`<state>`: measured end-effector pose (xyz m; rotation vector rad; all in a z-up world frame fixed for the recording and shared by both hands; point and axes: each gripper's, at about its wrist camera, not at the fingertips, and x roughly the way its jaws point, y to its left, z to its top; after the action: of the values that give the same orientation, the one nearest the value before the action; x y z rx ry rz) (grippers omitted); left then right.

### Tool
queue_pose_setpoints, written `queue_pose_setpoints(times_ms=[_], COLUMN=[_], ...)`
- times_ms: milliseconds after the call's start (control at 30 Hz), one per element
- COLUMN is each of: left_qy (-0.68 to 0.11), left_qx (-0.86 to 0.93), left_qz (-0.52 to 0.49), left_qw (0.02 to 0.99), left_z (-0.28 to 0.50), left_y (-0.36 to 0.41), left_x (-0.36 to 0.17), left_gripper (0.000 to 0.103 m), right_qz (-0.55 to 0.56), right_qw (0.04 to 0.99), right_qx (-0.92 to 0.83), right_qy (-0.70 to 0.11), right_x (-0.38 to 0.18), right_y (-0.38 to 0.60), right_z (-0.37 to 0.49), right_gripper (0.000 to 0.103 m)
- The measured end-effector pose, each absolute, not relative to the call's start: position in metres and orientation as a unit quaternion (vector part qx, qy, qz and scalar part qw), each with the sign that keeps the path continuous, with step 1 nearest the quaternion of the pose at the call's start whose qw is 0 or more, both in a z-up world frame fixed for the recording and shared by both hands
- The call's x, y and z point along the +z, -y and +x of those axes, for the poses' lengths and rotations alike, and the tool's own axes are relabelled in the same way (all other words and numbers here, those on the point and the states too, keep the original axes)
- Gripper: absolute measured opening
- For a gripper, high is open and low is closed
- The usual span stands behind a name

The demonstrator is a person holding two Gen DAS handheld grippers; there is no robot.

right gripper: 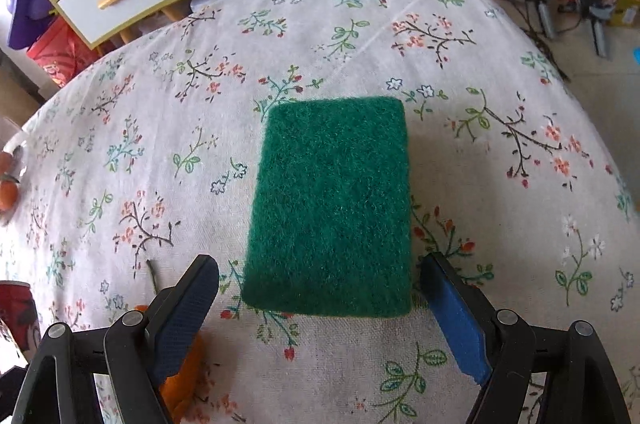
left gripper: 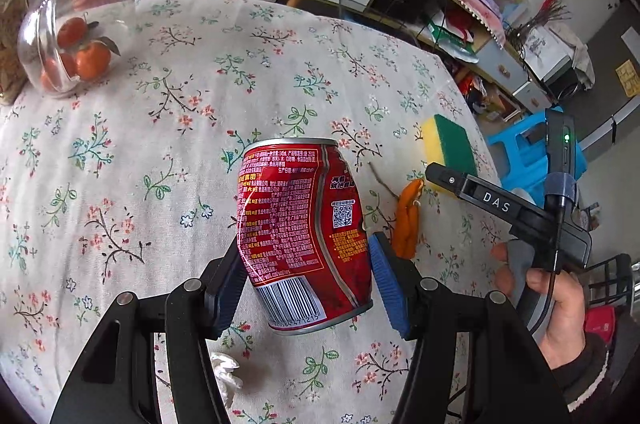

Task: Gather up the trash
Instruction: 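Grasp the red can with the left gripper while the right gripper grasps the sponge, then drop the sponge and red can into the white bin with both grippers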

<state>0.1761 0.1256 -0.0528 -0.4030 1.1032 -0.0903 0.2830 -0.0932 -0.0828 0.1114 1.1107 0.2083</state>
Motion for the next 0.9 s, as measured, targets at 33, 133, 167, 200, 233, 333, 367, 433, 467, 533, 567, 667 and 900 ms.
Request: queue_pose_setpoints(times_ms=[33, 133, 167, 200, 233, 333, 367, 433, 467, 533, 567, 667, 900], left_qy=[-0.52, -0.517, -0.517, -0.516, -0.515, -0.513, -0.512, -0.51, -0.509, -0.508, -0.508, -0.507, -0.511], left_qx=[-0.044, -0.045, -0.045, -0.044, -0.044, -0.047, -0.048, -0.052, -0.054, -0.058, -0.061, -0.067, -0.084], left_qz=[-0.189, -0.186, -0.183, -0.18, -0.177, -0.171, -0.169, -0.164, -0.16, -0.153, -0.149, -0.142, -0.13], left_qw=[0.832, 0.834, 0.835, 0.837, 0.837, 0.84, 0.84, 0.843, 0.844, 0.846, 0.846, 0.847, 0.845], left_z=[0.178, 0.174, 0.173, 0.171, 0.17, 0.168, 0.167, 0.164, 0.163, 0.161, 0.16, 0.157, 0.152], left_y=[-0.124, -0.123, -0.123, -0.122, -0.121, -0.117, -0.116, -0.111, -0.108, -0.101, -0.096, -0.086, -0.059], left_x=[-0.053, -0.052, -0.052, -0.051, -0.051, -0.049, -0.049, -0.047, -0.046, -0.044, -0.044, -0.044, -0.046], left_gripper=[0.062, 0.062, 0.062, 0.062, 0.062, 0.062, 0.062, 0.062, 0.062, 0.062, 0.062, 0.062, 0.062], right_qz=[0.051, 0.07, 0.079, 0.092, 0.101, 0.106, 0.104, 0.103, 0.103, 0.104, 0.104, 0.105, 0.115], right_qw=[0.844, 0.841, 0.839, 0.837, 0.836, 0.839, 0.841, 0.844, 0.845, 0.846, 0.848, 0.851, 0.855], right_qx=[0.098, 0.112, 0.117, 0.122, 0.125, 0.131, 0.133, 0.134, 0.135, 0.135, 0.134, 0.125, 0.087], right_qy=[-0.525, -0.525, -0.526, -0.525, -0.525, -0.518, -0.514, -0.51, -0.508, -0.505, -0.503, -0.499, -0.498], right_x=[-0.082, -0.077, -0.076, -0.073, -0.07, -0.059, -0.055, -0.049, -0.046, -0.041, -0.038, -0.032, -0.025], right_y=[0.094, 0.102, 0.105, 0.109, 0.113, 0.122, 0.123, 0.128, 0.131, 0.14, 0.146, 0.164, 0.224], right_z=[0.283, 0.279, 0.278, 0.276, 0.274, 0.267, 0.265, 0.26, 0.257, 0.252, 0.248, 0.241, 0.224], right_gripper=[0.076, 0.061, 0.061, 0.061, 0.061, 0.061, 0.061, 0.061, 0.061, 0.061, 0.061, 0.061, 0.061])
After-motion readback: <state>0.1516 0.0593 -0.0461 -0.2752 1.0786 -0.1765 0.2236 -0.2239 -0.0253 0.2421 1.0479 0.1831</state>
